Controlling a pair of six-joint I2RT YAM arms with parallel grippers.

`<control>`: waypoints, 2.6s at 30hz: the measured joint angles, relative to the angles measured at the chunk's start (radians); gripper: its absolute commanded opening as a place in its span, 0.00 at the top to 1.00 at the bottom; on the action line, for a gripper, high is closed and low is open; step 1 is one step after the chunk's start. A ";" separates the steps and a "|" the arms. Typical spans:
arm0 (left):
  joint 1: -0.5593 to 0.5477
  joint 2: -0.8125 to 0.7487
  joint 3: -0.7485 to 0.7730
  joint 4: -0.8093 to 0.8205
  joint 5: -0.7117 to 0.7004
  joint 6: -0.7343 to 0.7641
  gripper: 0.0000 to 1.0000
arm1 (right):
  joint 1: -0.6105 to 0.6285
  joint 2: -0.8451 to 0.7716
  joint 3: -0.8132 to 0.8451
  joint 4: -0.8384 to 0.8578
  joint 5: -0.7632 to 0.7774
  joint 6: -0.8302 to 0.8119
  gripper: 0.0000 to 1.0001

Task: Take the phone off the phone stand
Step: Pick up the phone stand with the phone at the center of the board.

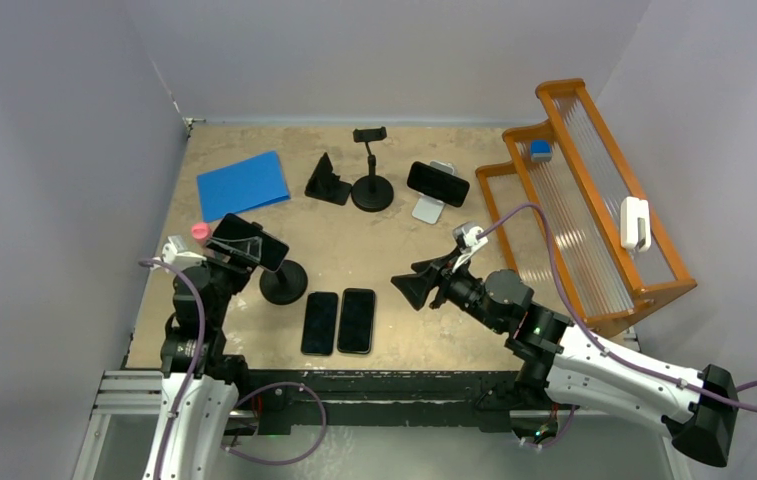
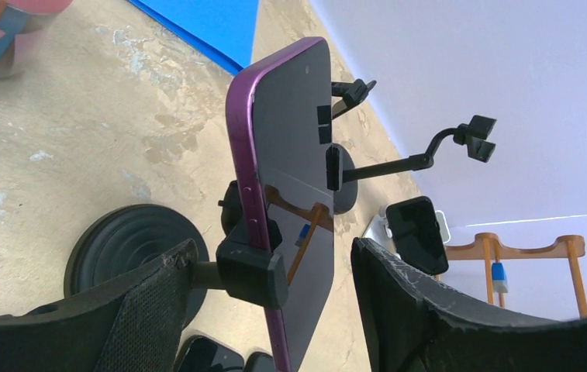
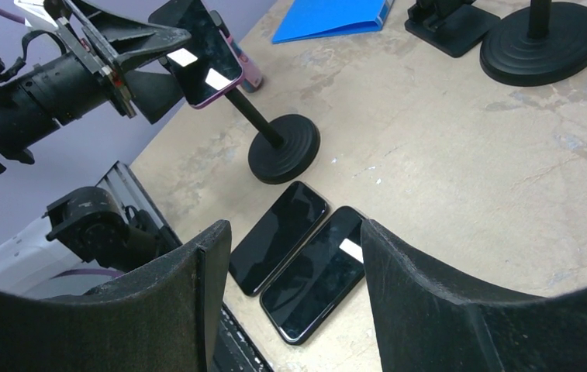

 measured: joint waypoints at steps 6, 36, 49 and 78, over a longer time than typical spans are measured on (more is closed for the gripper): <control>0.002 0.058 0.000 0.018 0.011 0.000 0.31 | 0.000 -0.016 0.000 -0.015 -0.003 -0.006 0.36; 0.127 0.107 0.033 0.140 0.041 0.008 0.42 | 0.000 -0.026 0.000 -0.013 -0.016 -0.032 0.35; 0.177 0.171 0.034 0.254 0.079 -0.025 0.58 | 0.000 -0.026 0.000 -0.011 -0.026 -0.037 0.35; 0.183 0.355 0.073 0.430 0.193 -0.028 1.00 | 0.000 -0.027 0.000 -0.011 -0.025 -0.039 0.35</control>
